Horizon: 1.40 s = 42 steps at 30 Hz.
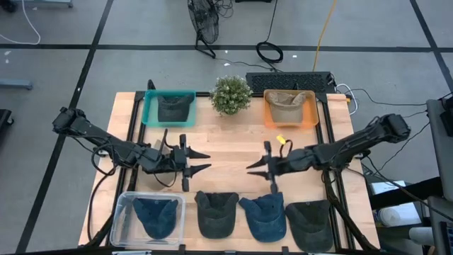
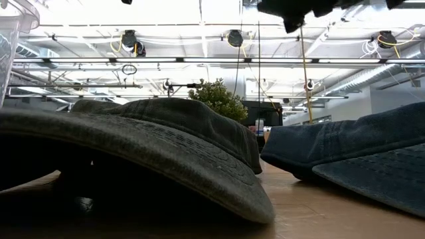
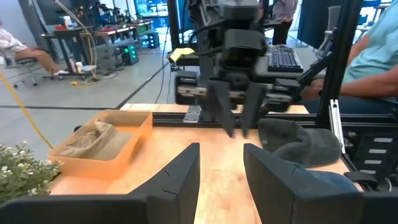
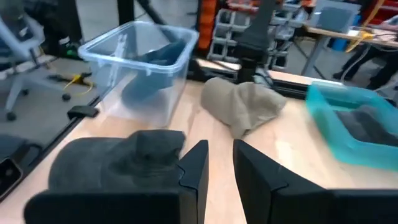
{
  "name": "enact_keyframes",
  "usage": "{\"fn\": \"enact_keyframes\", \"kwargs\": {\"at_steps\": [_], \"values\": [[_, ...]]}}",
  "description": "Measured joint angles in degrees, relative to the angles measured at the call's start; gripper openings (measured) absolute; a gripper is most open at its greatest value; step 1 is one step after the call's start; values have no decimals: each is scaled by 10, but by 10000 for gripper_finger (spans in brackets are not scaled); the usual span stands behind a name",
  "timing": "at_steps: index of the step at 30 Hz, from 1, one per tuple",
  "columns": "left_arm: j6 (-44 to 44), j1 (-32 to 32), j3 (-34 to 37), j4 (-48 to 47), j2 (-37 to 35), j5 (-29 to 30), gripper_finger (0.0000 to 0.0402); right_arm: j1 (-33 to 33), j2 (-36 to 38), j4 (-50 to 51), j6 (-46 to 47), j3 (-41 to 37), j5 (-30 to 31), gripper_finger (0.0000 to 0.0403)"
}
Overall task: Pick & Place hat
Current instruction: Put the blue cap into the transparent bin
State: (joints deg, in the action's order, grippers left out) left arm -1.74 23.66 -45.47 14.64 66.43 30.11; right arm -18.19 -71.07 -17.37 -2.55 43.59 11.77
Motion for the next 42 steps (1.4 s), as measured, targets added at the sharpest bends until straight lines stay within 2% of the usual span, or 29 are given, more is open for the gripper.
{"fn": "enact_keyframes", "kwargs": {"at_steps": [6, 11, 16, 21, 23, 27, 31, 35, 38, 42], "values": [[30, 4, 0, -15, -6, 0, 136, -12, -65, 99, 32, 68, -14, 66], [41, 8, 0, -91, -31, -1, 136, -63, -103, 126, 89, 100, -29, 66], [8, 9, 0, -88, -60, -2, 136, -120, -138, 232, 111, 166, 3, 66], [-33, 19, 0, -89, -85, -37, 136, -145, -167, 306, 174, 199, -1, 66], [-36, 31, 0, -88, -91, -52, 136, -153, -170, 334, 203, 199, -19, 68], [-20, 63, 0, -95, -96, -69, 136, -170, -169, 373, 261, 199, -30, 89], [29, 89, 0, -80, -107, -75, 136, -184, -169, 389, 297, 199, -30, 131], [30, 98, 0, -67, -111, -72, 136, -194, -169, 439, 325, 198, -31, 167], [17, 99, 0, -71, -108, -72, 136, -201, -169, 474, 334, 198, -31, 180], [0, 99, 0, -75, -93, -71, 136, -206, -169, 464, 347, 198, -44, 185]]}}
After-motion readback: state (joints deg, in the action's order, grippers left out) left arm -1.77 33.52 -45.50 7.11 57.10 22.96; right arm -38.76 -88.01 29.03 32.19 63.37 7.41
